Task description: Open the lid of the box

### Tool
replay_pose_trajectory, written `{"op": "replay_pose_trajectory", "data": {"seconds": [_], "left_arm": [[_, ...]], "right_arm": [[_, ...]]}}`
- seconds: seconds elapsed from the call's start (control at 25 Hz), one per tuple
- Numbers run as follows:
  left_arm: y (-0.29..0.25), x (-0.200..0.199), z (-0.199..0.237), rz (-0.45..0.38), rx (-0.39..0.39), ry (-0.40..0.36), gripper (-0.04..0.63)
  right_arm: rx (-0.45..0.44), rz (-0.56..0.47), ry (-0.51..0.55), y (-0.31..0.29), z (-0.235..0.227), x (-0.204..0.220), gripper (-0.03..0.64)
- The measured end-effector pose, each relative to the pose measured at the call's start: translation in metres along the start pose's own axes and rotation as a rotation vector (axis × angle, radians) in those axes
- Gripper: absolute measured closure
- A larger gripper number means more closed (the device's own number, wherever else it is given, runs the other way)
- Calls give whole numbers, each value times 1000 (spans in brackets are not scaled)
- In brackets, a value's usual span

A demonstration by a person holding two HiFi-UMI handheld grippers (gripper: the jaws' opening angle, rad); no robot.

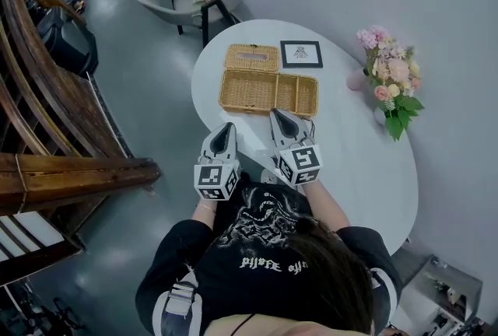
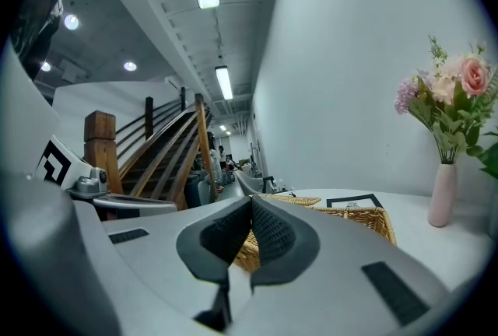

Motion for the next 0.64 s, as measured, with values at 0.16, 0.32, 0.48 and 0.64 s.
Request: {"op": "replay_pose_trajectory", "data": {"seconds": [0.16,0.32,0.48,0.64], "left_arm": [[0,2,-1,4,0,1,571],[2,4,-2,13,-4,0,571],[3,7,-2,26,-11,6,571],[5,10,-5,28,-14,11,571]], "right_arm": [[5,9,27,1,1,3,591],[5,6,14,3,0,3,591],[-1,6,17,4,0,5,591],[-9,12,32,7,-1,8,591]]}}
Point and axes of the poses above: the fingertips, and each gripper's own axes: y backward along the fingers, z to its left, x out of its underside, the point moved 9 cm from there along y, backward along the fingers, and after that the axes turned 14 degrees about z, right-handed, at the moved point
